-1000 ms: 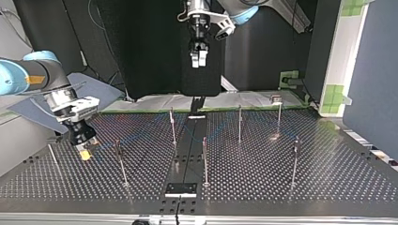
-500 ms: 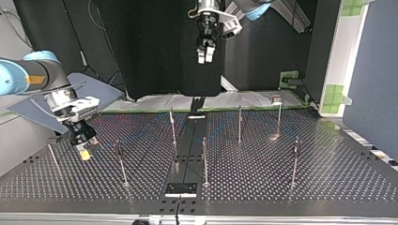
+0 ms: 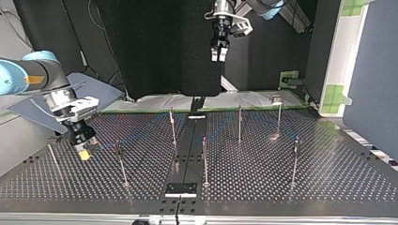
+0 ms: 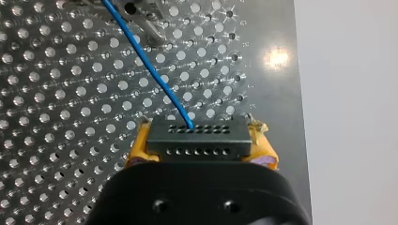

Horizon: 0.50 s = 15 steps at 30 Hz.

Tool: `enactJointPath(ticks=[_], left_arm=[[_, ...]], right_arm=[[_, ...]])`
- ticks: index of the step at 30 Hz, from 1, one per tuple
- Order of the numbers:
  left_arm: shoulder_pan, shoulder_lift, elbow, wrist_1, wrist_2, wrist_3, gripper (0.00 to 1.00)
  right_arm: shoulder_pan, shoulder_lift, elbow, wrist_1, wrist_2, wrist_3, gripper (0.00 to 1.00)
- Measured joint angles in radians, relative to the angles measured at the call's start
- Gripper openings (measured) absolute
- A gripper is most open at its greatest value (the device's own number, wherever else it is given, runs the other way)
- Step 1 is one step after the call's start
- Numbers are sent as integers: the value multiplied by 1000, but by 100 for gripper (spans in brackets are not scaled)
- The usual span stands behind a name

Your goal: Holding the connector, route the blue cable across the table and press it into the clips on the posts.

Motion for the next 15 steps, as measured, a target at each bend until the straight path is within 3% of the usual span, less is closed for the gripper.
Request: enactJointPath(ticks=[5,15], left_arm=[[30,-19,-42,-6,42,-42,100],[35,-22,-127,-29,131,-118,100]], right_arm=[[-1,0,0,0,0,-1,0],[0,0,0,1,0,1,0]])
